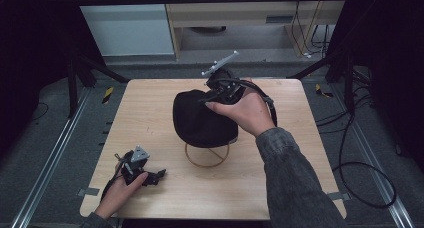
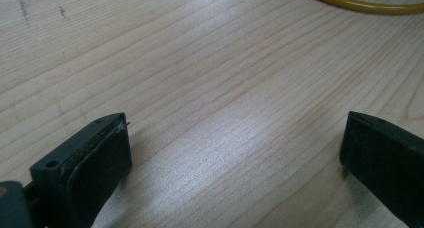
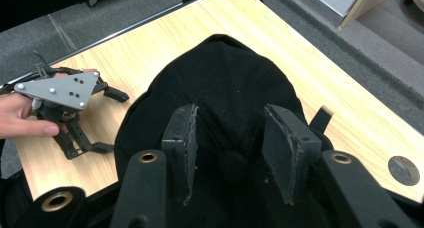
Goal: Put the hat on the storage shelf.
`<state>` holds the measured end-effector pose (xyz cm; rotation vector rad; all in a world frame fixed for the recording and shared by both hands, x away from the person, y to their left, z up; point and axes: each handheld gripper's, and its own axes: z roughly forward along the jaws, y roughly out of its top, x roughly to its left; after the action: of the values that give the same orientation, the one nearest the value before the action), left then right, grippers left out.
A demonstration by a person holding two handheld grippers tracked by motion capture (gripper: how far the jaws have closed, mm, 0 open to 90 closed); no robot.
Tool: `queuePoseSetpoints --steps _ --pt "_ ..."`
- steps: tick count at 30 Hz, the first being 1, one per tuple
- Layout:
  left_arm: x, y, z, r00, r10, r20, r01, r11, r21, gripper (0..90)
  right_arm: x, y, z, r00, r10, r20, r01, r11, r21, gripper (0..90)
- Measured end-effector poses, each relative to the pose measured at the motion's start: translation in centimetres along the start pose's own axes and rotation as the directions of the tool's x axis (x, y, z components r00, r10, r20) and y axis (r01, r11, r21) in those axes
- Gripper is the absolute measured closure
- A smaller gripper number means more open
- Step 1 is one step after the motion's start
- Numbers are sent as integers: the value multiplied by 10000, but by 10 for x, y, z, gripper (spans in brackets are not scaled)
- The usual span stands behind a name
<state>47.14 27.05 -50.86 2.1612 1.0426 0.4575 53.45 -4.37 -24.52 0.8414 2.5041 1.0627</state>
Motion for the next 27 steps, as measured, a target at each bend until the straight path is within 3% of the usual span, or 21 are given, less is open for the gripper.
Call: queuePoseSetpoints --steps 15,25,27 --pt "0 0 0 10000 4 0 -4 10000 1 0 8 -3 -5 9999 -162 -2 162 9996 -224 477" --pt "0 0 0 10000 8 5 -8 10000 -1 0 7 -10 -6 9988 163 455 -135 9980 -619 191" --pt "0 0 0 10000 4 7 -4 10000 -5 0 7 -11 -7 9986 185 487 -153 9979 -637 172"
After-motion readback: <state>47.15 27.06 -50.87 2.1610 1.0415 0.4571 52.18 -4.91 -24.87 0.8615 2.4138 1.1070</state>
